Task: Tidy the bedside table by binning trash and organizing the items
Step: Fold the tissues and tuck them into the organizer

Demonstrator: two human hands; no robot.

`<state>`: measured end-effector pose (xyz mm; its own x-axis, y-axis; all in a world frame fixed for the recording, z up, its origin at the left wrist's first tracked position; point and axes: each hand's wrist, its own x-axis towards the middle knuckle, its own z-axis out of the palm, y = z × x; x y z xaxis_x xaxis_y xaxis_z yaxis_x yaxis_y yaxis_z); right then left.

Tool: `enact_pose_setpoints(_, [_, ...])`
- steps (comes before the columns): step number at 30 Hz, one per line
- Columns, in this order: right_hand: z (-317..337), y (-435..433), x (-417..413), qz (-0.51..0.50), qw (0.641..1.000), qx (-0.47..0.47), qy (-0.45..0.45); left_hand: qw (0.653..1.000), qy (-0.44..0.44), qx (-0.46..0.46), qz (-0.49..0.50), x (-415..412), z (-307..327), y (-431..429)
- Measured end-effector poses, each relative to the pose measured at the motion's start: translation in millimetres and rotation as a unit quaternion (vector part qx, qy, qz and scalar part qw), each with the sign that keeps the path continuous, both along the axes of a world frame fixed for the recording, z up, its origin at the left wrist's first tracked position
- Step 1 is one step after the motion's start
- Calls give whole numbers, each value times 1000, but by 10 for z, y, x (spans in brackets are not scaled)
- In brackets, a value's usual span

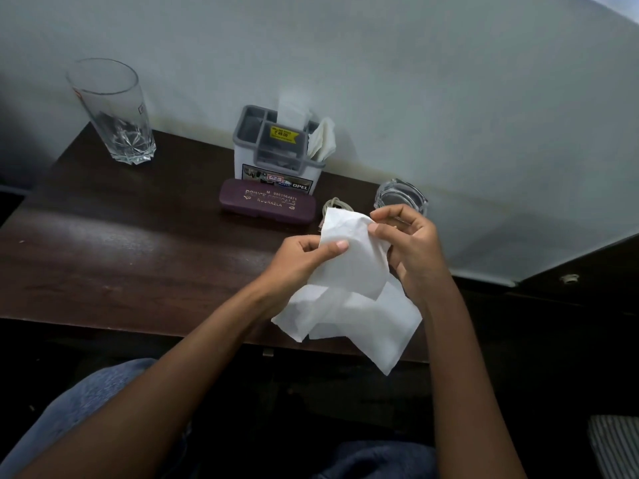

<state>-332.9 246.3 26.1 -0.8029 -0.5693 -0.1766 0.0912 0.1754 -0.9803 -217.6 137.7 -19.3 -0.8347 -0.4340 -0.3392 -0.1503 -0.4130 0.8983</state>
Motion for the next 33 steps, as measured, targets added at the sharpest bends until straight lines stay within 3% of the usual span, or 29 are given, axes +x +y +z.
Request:
enact_pose_setpoints(4, [-64,-79,18,-67,997,8,-26,989,7,129,66,-22,11,-92])
enact_pose_setpoints(6, [-129,-64,-23,-85,994,74,1,979,9,173,106,-27,12,-188])
enact_pose_setpoints(11, [-260,30,-83,68,936,338,69,962,29,195,190,-15,-3,-397])
enact_pose_setpoints(18, [-300,-8,-7,185,880,426,99,962,15,203,184,10,-10,-439])
enact_pose_setpoints(21, [-283,7,-18,218,879,415,87,965,7,201,168,20,-7,-452])
enact_pose_setpoints(28, [89,170,-118,222,937,263,65,970,13,210,125,35,13,-428])
enact_pose_setpoints(33, [308,274,-101,273,938,205,63,986,-5,132,100,52,5,-400])
